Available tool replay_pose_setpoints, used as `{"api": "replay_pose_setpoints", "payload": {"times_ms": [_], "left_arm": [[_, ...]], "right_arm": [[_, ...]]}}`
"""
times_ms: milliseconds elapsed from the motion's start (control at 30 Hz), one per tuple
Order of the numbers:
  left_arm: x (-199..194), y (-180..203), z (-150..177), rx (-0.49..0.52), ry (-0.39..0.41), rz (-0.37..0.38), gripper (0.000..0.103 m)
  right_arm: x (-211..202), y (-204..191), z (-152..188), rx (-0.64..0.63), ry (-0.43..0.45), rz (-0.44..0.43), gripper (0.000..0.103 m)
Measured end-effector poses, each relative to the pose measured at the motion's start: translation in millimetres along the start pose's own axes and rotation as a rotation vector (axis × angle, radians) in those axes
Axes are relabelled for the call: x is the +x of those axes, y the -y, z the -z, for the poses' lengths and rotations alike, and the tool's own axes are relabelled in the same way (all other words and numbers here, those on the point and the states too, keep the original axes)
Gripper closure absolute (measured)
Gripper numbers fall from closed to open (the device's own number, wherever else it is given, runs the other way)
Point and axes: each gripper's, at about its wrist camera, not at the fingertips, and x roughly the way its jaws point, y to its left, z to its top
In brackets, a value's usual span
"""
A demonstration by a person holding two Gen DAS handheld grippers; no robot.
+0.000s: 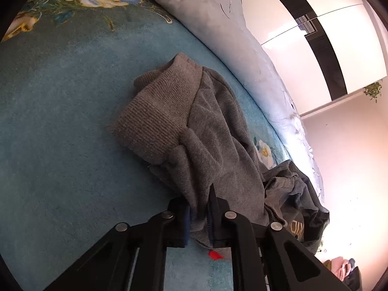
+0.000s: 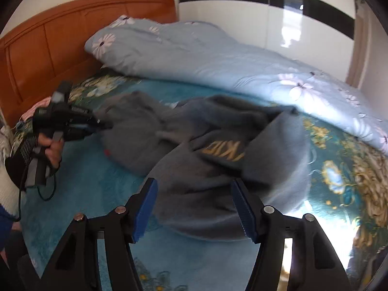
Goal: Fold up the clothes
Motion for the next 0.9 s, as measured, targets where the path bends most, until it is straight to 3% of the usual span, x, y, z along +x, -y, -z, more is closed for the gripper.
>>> {"api": "replay_pose_setpoints", "payload": {"times_ms": [167,367,467,600,900], "left_arm": [[-27.6,10.8,2.2,0.015,0.059,0.019,0.094],[-63.0,17.6,9.9,0.029,0.111,0.057,0.094],[-80.6,14.8,15.6,0.031,0.134,0.065,0.094],[-121.6,-5.0,21.1,0.019,0.173,0.074,0.094],[-246.7,-75.9,53.5,-0.024,0.326,0.064,0.094]], "right_arm": [[41.8,-31.8,8.1,-0.072,-0.070,-0.003,0.039],[63.0,-32.0,10.8,-0.061,-0.117,0.084,0.040],[58.8,-19.0,9.2,0.019,-0.131,0.113,0.083],[24.0,8.1,9.0,0.155,-0.084,0.069,0.086],[-111.6,54.9,16.9,0.269,0.152,0.178,0.087]]}}
